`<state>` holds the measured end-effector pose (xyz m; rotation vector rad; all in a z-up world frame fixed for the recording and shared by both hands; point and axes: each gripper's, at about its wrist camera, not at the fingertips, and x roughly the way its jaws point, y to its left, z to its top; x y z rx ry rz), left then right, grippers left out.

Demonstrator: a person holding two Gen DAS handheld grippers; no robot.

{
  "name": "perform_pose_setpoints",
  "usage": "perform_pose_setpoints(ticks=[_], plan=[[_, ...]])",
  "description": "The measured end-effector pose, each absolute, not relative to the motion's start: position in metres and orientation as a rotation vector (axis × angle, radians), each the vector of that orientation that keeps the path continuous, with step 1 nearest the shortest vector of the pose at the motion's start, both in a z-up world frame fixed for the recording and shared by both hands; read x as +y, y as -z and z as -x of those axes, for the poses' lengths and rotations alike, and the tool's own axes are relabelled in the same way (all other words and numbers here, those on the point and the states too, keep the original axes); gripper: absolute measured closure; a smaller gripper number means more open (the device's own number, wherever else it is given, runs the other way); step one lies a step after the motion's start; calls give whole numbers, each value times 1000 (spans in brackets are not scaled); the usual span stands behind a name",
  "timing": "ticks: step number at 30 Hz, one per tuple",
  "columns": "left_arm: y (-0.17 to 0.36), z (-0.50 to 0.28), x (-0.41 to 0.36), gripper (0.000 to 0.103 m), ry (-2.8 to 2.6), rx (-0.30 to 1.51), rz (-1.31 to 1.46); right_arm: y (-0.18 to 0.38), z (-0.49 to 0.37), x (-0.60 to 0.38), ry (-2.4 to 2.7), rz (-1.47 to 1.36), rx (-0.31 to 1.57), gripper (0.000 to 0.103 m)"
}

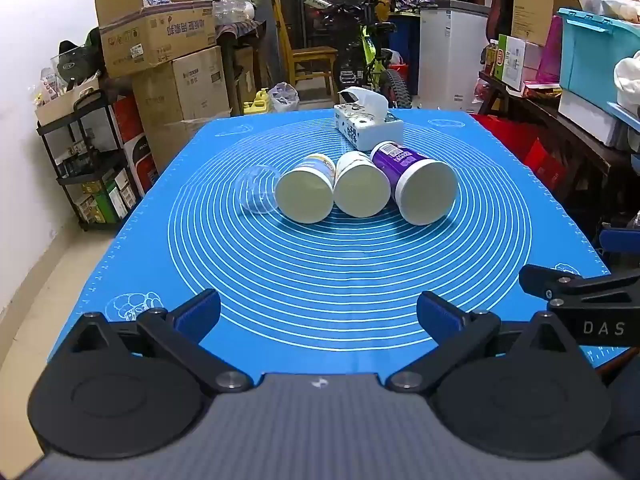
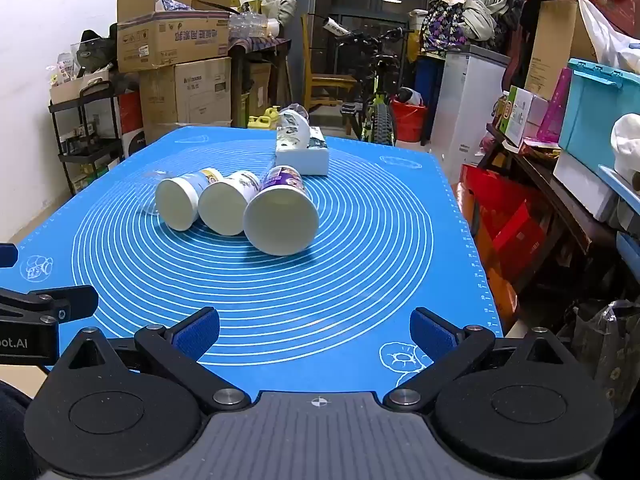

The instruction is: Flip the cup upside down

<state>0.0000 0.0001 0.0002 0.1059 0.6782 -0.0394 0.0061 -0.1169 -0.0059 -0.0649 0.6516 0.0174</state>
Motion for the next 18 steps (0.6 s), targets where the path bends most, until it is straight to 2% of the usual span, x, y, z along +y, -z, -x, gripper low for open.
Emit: perform_pose_setpoints(ticks=[18], plan=[[-6, 5, 6, 0, 40, 672, -102, 6, -6, -117, -17, 63, 649, 2]])
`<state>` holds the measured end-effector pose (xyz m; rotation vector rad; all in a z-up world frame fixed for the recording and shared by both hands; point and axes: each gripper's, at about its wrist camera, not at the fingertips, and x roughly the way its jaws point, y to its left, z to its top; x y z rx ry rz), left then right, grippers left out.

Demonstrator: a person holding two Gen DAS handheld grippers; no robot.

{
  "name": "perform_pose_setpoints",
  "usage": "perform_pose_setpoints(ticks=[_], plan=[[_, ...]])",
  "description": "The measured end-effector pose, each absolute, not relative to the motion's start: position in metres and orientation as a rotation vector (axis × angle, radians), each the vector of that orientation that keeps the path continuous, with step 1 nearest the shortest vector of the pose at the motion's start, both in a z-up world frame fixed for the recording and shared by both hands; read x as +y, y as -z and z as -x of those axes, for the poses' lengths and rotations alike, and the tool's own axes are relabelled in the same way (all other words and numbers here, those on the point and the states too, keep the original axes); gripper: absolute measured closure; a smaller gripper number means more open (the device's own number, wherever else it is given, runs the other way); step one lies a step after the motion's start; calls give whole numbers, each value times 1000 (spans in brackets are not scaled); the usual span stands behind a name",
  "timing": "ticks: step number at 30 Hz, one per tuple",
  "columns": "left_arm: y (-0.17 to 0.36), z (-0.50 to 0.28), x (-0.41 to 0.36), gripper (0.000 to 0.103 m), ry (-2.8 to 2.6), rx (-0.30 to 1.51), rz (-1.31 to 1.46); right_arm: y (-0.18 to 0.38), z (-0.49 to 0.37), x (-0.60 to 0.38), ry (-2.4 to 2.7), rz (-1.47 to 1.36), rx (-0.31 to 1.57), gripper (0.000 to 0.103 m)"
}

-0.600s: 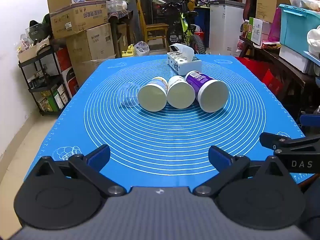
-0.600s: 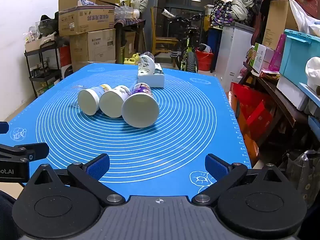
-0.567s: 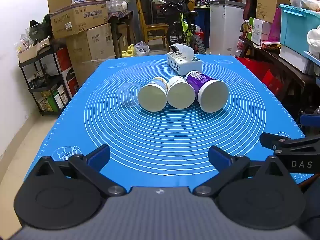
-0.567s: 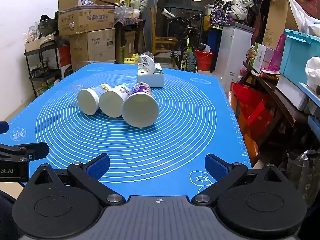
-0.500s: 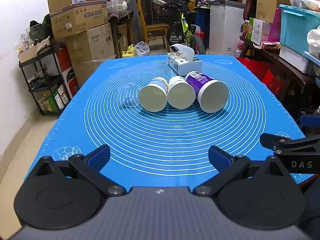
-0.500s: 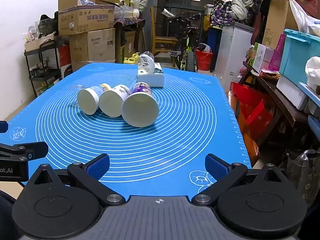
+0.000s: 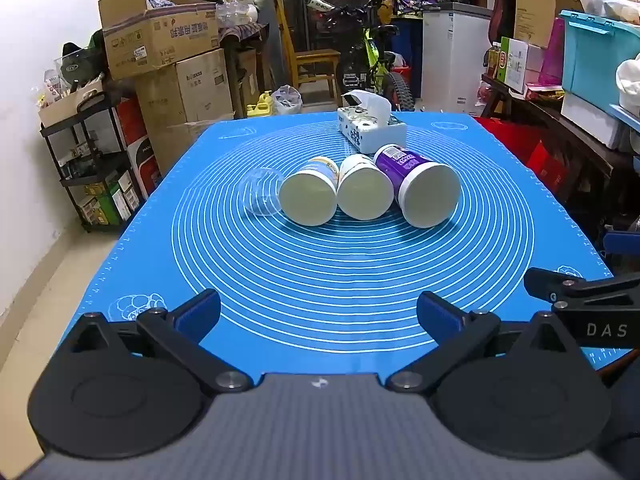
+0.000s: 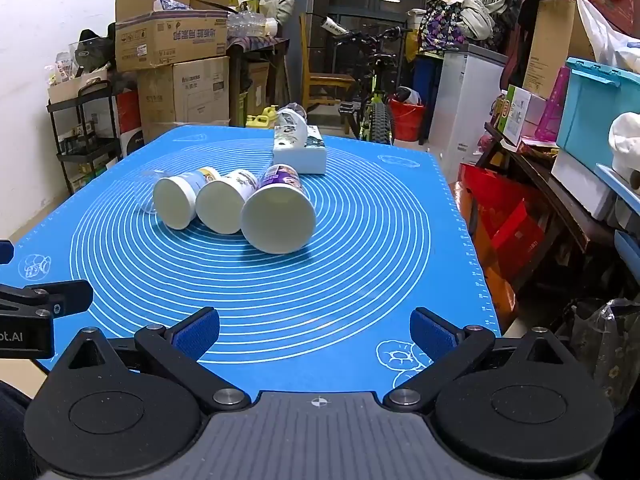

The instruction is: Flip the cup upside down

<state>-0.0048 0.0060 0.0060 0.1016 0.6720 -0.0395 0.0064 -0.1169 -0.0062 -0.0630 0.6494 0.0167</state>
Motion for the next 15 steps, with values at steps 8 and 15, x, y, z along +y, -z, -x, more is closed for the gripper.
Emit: perform_pose_setpoints(ticks=[8, 15], plan=[[-6, 3, 6, 0, 38, 673, -105, 9, -6, -122, -18, 64, 651, 2], [-6, 3, 6, 0, 38, 673, -106, 7, -6, -120, -18, 65, 652, 2]])
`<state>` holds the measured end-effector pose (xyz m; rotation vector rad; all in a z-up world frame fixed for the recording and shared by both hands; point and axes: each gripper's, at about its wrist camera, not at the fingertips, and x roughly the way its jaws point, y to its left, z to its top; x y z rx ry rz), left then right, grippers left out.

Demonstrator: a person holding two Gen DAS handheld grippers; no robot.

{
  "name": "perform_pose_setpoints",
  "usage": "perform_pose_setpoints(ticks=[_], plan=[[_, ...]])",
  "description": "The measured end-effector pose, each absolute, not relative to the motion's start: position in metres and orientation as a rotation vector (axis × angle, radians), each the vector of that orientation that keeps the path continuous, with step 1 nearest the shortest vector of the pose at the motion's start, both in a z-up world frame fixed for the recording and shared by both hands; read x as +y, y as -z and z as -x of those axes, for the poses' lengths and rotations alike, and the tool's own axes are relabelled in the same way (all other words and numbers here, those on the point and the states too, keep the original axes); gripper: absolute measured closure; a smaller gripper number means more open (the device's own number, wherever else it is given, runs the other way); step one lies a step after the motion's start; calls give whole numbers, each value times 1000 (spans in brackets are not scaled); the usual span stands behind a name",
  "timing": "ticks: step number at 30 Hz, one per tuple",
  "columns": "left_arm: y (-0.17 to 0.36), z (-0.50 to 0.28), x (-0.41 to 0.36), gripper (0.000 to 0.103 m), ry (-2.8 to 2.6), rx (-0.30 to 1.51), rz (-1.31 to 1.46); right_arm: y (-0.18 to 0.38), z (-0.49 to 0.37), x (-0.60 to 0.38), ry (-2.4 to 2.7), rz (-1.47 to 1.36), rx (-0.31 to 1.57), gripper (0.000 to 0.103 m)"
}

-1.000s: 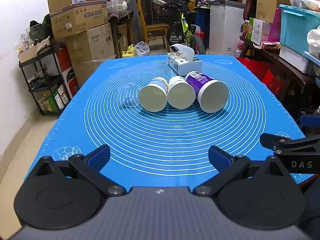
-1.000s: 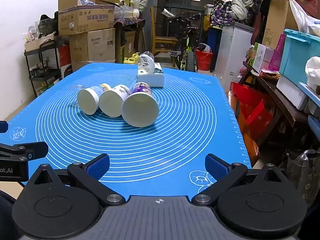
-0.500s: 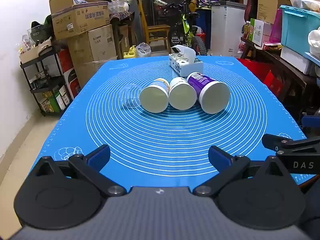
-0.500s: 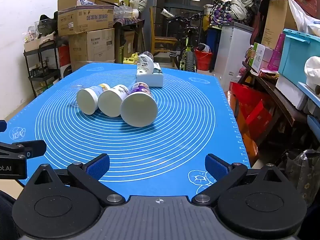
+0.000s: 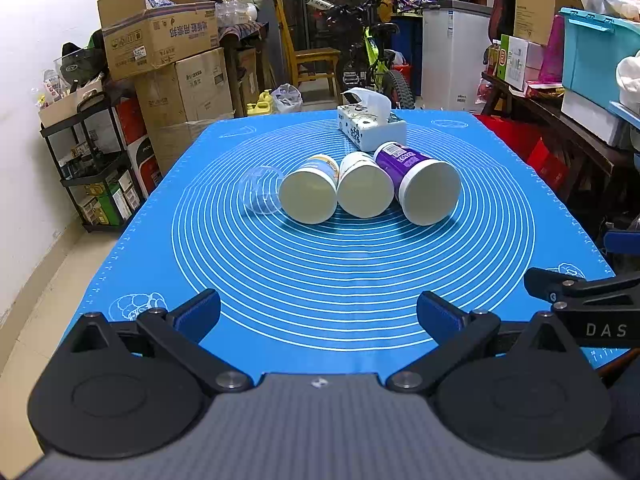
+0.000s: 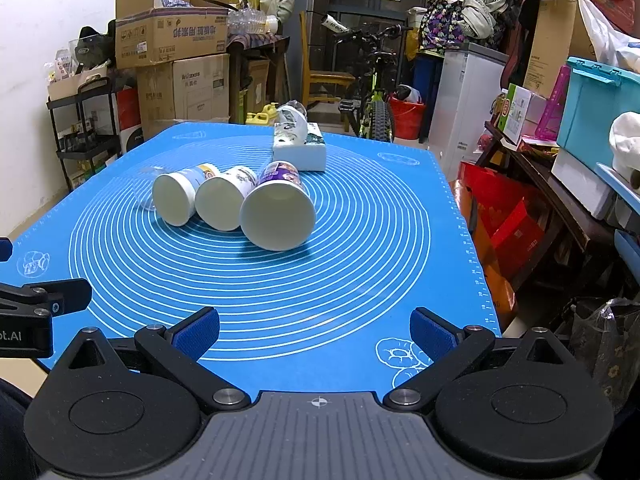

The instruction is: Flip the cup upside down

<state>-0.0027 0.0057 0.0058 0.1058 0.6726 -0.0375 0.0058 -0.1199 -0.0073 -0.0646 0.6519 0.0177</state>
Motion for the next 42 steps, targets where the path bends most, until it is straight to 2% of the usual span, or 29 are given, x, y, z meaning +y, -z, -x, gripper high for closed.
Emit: perform_pose_setpoints(ticks=[42], plan=[[2, 2, 0, 0, 35, 673, -120, 19, -7, -119, -18, 68, 663, 2]])
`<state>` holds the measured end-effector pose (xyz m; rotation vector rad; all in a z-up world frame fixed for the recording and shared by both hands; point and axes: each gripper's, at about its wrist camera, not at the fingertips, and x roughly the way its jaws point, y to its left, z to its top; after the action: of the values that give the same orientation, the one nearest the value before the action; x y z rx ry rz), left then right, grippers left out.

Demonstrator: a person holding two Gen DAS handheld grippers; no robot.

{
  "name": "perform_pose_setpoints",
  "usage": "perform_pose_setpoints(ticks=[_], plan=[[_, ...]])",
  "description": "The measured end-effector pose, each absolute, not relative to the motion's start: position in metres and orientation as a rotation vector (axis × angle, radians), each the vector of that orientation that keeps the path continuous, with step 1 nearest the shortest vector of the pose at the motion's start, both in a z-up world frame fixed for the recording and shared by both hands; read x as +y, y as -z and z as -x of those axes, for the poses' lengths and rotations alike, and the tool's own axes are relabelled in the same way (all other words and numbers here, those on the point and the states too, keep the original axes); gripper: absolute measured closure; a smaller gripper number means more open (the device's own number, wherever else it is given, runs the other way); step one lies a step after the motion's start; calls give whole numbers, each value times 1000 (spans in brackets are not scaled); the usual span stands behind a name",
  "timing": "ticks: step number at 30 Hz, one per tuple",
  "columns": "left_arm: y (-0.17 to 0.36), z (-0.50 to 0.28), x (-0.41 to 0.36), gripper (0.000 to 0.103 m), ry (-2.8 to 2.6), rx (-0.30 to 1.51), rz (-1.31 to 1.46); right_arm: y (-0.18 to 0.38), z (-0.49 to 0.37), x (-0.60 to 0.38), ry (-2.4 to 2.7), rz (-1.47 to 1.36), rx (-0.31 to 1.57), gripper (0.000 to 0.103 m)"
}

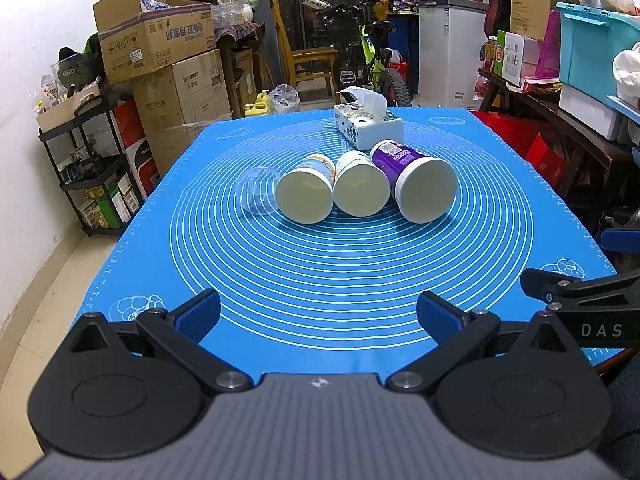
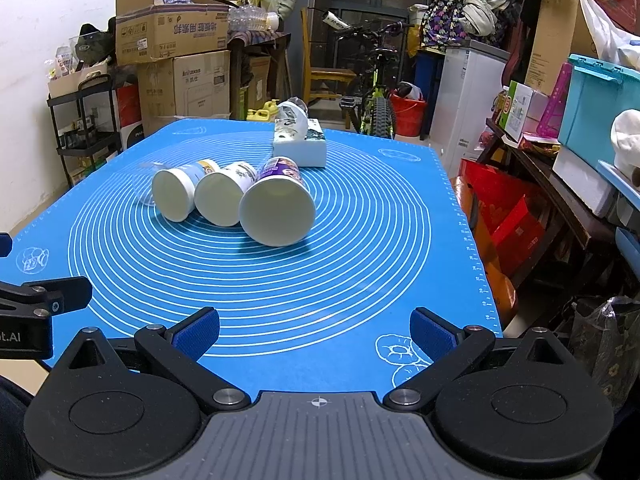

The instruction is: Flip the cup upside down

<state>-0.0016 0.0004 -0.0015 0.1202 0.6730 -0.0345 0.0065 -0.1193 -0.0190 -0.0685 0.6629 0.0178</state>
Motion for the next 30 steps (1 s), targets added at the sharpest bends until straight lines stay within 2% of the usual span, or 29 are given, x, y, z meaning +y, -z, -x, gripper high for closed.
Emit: perform_pose_setpoints(ticks=[20, 30], plan=[[2, -2, 4, 0, 43, 669, -114, 10, -17, -119, -48, 55, 665, 2], [-8, -35, 22, 0, 17, 628, -142, -4, -44, -113, -63, 84, 606, 2]])
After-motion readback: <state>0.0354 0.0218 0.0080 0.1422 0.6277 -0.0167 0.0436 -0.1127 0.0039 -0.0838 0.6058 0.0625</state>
